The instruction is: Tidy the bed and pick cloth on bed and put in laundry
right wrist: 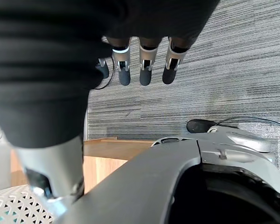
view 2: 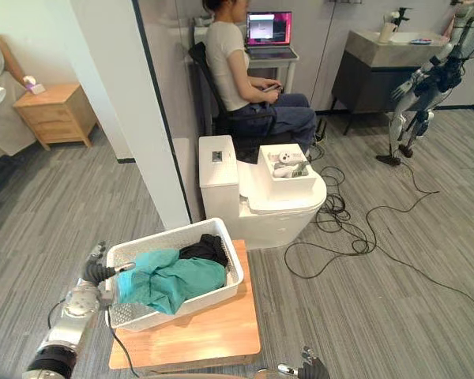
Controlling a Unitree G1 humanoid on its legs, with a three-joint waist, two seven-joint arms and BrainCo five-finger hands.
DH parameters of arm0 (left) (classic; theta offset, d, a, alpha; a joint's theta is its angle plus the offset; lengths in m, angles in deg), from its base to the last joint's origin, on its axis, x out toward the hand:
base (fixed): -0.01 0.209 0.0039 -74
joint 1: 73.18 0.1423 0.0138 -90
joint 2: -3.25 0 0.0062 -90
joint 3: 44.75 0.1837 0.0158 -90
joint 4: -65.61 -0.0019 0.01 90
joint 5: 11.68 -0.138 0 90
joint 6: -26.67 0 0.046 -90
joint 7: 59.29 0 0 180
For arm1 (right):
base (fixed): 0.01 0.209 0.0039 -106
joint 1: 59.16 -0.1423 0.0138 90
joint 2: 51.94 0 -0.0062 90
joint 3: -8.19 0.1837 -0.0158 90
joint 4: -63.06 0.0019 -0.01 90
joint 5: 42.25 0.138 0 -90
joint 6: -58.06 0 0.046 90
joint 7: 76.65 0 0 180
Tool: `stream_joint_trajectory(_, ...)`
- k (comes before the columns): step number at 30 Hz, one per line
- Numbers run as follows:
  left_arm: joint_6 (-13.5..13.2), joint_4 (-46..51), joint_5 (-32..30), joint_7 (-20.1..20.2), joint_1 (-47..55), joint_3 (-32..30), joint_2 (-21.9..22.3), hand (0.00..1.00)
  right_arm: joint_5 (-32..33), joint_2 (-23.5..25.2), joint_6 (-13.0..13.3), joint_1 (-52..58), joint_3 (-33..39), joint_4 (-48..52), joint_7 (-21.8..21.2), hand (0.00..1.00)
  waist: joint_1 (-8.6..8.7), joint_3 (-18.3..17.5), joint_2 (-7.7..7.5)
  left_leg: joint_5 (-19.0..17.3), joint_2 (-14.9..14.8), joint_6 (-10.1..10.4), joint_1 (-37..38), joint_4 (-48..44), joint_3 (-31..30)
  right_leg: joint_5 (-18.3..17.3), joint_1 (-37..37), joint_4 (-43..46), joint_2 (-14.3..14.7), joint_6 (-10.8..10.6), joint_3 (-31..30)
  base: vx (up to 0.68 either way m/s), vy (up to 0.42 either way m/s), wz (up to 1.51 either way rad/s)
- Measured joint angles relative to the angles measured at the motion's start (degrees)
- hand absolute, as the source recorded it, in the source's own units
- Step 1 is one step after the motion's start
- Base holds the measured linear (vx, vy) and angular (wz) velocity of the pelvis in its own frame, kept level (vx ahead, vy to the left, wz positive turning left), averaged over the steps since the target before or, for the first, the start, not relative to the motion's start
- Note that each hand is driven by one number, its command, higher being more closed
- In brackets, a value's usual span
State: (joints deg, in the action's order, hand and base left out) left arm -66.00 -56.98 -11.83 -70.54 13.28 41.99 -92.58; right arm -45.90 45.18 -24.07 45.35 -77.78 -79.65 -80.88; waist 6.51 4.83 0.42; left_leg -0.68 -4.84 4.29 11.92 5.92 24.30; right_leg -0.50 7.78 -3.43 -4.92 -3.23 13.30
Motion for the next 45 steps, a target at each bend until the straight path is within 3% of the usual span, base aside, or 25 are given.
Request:
stream_joint_trajectory(4,-0.1,1.6,4.8,2.3,0.0,-2.3,-0.4,0.00,0.0,0.0,0.0,0.0,0.0,0.0,0.0,0.00,-1.18,-0.2,-0.38,-0.1,0.1,0.1,-0.3,0.0,-0.1,0.0,-0.1,-0.1,0.1,0.0,0.1,0.05,-0.001,0.03)
stream_joint_trajectory(15,-0.1,8.4,15.8,3.9,4.5,-7.8,1.8,0.00,0.1,0.0,-0.1,-0.2,0.0,-0.6,0.0,0.00,-1.61,-0.4,-0.30,0.0,0.0,0.0,-1.0,-0.1,-1.3,0.0,0.2,-0.2,0.1,0.1,1.7,0.01,-0.015,0.05)
stream_joint_trajectory(18,0.1,8.3,20.2,5.1,7.5,-9.8,4.8,0.00,0.3,0.0,-0.1,0.0,0.1,-1.2,0.0,0.00,-3.02,-0.4,-0.30,0.0,0.0,-0.1,-1.1,0.0,-1.5,-0.1,-0.2,-0.2,0.1,0.1,1.7,-0.05,-0.017,0.02)
stream_joint_trajectory(22,1.3,5.0,26.7,7.2,12.4,-10.3,8.9,0.00,0.7,0.5,-0.1,0.0,1.5,-2.4,-0.1,0.00,-3.59,-0.7,-0.63,0.1,0.3,-0.2,-1.2,0.0,-2.9,-0.3,0.6,-0.6,-0.2,-0.1,2.7,-0.02,-0.010,0.15)
stream_joint_trajectory(25,1.1,2.0,27.7,7.0,15.5,-10.4,11.0,0.00,1.2,1.5,-0.1,-0.1,2.4,-3.5,-0.3,0.00,-4.36,-1.3,-1.08,0.1,0.3,-0.2,-1.3,0.0,-3.0,-0.3,0.6,-0.8,-0.1,-0.1,2.8,0.00,-0.002,0.05)
stream_joint_trajectory(30,0.7,-6.6,27.6,6.8,18.8,-11.6,12.3,0.00,1.3,1.8,0.0,-1.1,2.6,-4.4,-0.8,0.00,-4.48,-1.3,-1.21,0.1,0.4,-0.2,-1.3,0.0,-3.1,-0.3,0.7,-0.8,-0.2,-0.1,3.0,0.00,0.000,0.00)
stream_joint_trajectory(33,1.1,-12.2,26.4,11.1,19.9,-12.1,12.5,0.00,1.3,1.8,0.0,-1.4,4.2,-5.0,-1.7,0.00,-4.55,-1.4,-1.07,0.1,0.4,-0.2,-1.3,0.0,-3.2,-0.3,0.8,-0.9,-0.2,-0.1,3.1,0.00,0.000,0.00)
stream_joint_trajectory(37,1.3,-18.6,19.3,16.1,20.9,-12.1,14.2,0.00,2.4,1.8,-0.8,-2.0,5.5,-6.5,-2.5,0.00,-4.54,-1.5,-0.86,0.1,0.3,-0.2,-1.2,0.0,-3.1,-0.3,0.9,-1.2,-0.2,-0.1,3.1,0.00,0.000,0.00)
stream_joint_trajectory(42,1.2,-22.9,14.0,17.5,20.9,-11.2,16.2,0.00,2.4,2.0,-1.6,-3.0,6.8,-8.1,-4.0,0.00,-4.48,-1.5,-0.65,0.1,0.2,-0.2,-0.9,0.0,-3.0,-0.2,1.6,-1.7,-0.1,-0.2,3.1,0.00,0.000,0.00)
stream_joint_trajectory(45,2.9,-23.3,9.9,16.8,20.7,-10.2,16.5,0.00,2.4,2.1,-1.3,-3.3,6.8,-8.7,-5.8,0.00,-4.47,-1.6,-0.27,0.0,0.0,-0.1,-0.9,0.0,-2.8,-0.2,1.6,-1.7,0.0,-0.1,3.0,0.00,0.000,0.00)
